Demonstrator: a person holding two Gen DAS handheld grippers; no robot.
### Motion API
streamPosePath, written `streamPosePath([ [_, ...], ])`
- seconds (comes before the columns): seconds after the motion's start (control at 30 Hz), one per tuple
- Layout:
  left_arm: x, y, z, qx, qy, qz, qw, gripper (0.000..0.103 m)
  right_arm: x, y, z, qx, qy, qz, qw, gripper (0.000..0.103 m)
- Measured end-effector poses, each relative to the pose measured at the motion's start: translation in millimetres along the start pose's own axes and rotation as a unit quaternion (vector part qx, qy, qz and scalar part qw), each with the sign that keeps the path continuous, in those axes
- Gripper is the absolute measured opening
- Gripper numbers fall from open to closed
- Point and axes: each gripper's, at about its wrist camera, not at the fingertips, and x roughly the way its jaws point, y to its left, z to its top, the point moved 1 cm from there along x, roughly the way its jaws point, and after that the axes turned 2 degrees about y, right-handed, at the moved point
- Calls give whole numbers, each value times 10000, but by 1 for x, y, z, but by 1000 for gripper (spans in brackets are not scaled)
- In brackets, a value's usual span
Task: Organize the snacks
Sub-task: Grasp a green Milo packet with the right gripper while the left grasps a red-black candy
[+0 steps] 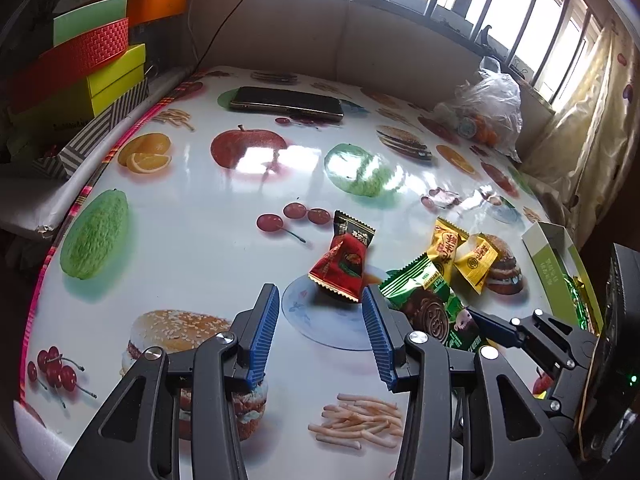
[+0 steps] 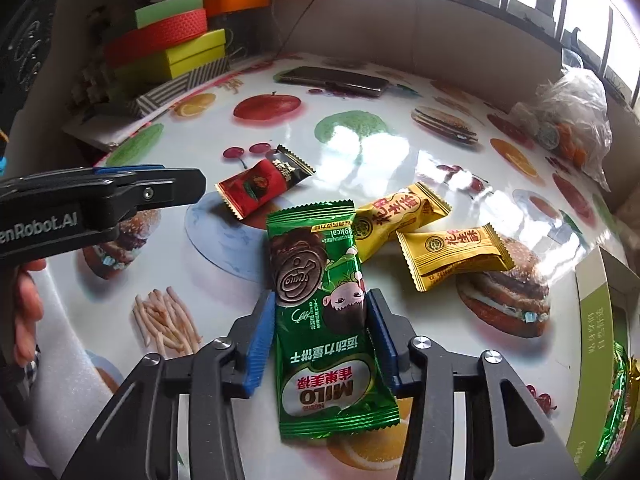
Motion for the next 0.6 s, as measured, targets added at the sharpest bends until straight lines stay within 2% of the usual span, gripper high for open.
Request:
streamPosePath([
  [0.13, 3, -3, 3, 87, 36, 12, 10000, 44, -3, 0, -1, 0, -55, 28, 10000, 38],
  [0.43, 19, -16, 14, 466, 186, 81, 9987, 44, -15, -2, -8, 55, -132, 167, 9998, 36],
  [0.53, 32, -19, 19, 534, 347, 28, 9980, 44, -23, -5, -12, 142, -176, 193, 9996, 36],
  [0.6, 38, -22, 20, 636, 385, 184, 9971, 44, -28, -7, -14, 188, -213, 195, 9994, 36],
])
